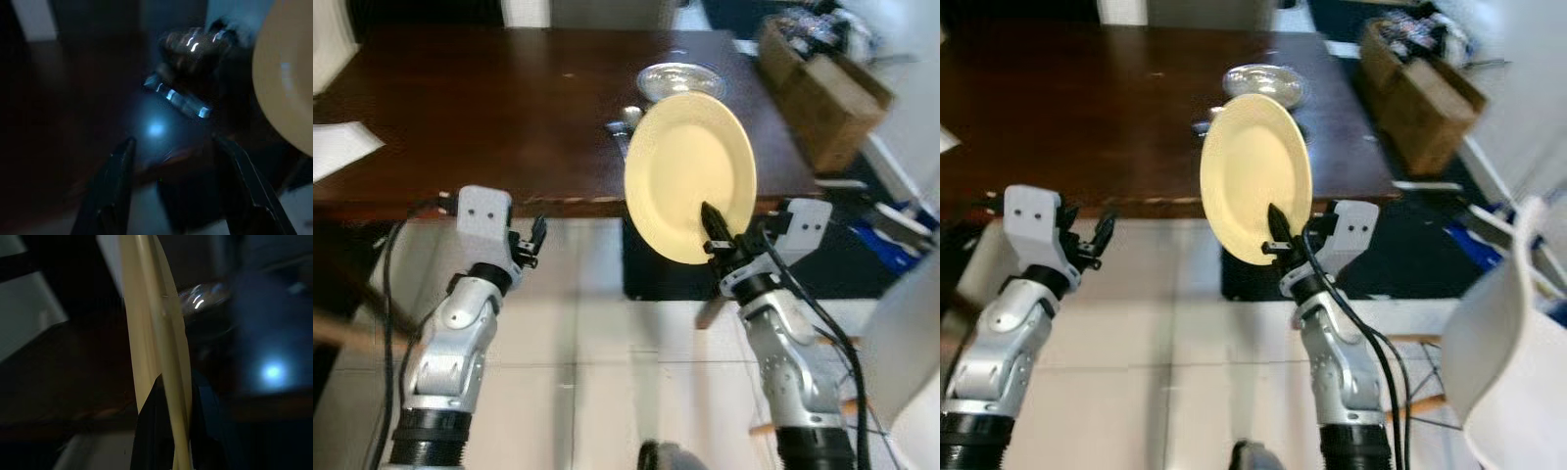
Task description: Setting the table
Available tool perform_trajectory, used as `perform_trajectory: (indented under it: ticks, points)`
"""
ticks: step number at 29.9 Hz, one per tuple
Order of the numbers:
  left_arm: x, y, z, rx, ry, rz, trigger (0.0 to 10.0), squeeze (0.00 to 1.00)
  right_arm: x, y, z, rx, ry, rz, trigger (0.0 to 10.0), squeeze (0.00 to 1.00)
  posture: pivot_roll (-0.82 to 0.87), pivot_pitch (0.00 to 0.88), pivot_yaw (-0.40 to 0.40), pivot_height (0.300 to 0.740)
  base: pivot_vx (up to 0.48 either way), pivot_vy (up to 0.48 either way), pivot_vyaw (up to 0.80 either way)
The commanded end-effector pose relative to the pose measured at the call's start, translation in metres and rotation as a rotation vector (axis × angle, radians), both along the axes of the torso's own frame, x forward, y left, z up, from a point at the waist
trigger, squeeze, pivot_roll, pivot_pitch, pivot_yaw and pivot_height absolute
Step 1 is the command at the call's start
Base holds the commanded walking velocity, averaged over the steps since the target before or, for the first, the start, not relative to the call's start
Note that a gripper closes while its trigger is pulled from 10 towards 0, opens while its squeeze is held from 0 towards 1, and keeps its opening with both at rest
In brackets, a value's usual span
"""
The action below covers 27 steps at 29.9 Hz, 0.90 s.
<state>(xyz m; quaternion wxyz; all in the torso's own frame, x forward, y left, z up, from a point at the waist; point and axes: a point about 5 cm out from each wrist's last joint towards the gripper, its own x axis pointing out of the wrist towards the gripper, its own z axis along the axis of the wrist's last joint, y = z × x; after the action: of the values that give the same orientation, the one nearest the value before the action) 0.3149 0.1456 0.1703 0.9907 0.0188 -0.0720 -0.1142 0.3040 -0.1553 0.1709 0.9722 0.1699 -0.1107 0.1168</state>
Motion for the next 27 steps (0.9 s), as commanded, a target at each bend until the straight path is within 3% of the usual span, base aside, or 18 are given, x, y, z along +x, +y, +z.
perform_trajectory:
  ticks: [1,4,5,6,7,10,11,17,22,27]
  points:
    - [-0.002,0.011,-0.009,0.010,0.034,0.035,10.0,0.00,0.000,0.008,0.001,0.004,-0.005,0.019,10.0,0.00,-0.12,0.056,0.036,0.740,0.480,0.000,0.00]
    - [-0.002,0.012,-0.007,0.009,0.024,0.038,10.0,0.00,0.001,0.012,0.009,0.001,-0.038,0.064,10.0,0.00,-0.12,0.051,0.039,0.740,0.480,0.000,0.00]
    - [-0.002,0.012,-0.006,0.009,0.017,0.046,10.0,0.00,-0.001,0.017,0.012,0.003,-0.048,0.111,10.0,0.00,-0.12,0.051,0.039,0.740,0.480,0.000,0.00]
    - [-0.001,0.014,-0.004,0.003,0.003,0.065,10.0,0.00,-0.006,0.028,0.018,0.009,-0.064,0.235,10.0,0.00,-0.12,0.053,0.039,0.740,0.480,0.000,0.00]
    - [-0.001,0.014,-0.004,0.003,0.003,0.065,10.0,0.00,-0.006,0.028,0.018,0.009,-0.064,0.235,10.0,0.00,-0.12,0.053,0.039,0.740,0.480,0.000,0.00]
    - [-0.002,0.020,0.005,0.012,-0.048,0.114,10.0,0.00,-0.021,0.048,0.032,0.125,-0.089,0.470,10.0,0.00,-0.12,0.053,0.039,0.740,0.480,0.000,0.00]
    - [-0.002,0.025,0.011,0.009,-0.074,0.137,10.0,0.00,-0.026,0.054,0.039,0.206,-0.104,0.540,10.0,0.00,-0.11,0.052,0.035,0.740,0.480,0.000,0.00]
    - [-0.001,0.026,0.020,0.022,-0.099,0.127,10.0,0.00,-0.021,0.055,0.041,0.219,-0.109,0.507,10.0,0.00,-0.11,0.050,0.033,0.740,0.480,0.000,0.00]
    - [0.002,0.026,0.026,0.019,-0.120,0.125,10.0,0.00,-0.016,0.053,0.041,0.363,-0.071,0.525,10.0,0.00,-0.11,0.050,0.038,0.740,0.480,0.000,0.00]
    - [0.002,0.026,0.029,0.038,-0.137,0.125,10.0,0.00,-0.011,0.054,0.032,0.420,-0.011,0.524,10.0,0.00,-0.11,0.049,0.037,0.740,0.480,0.000,0.00]
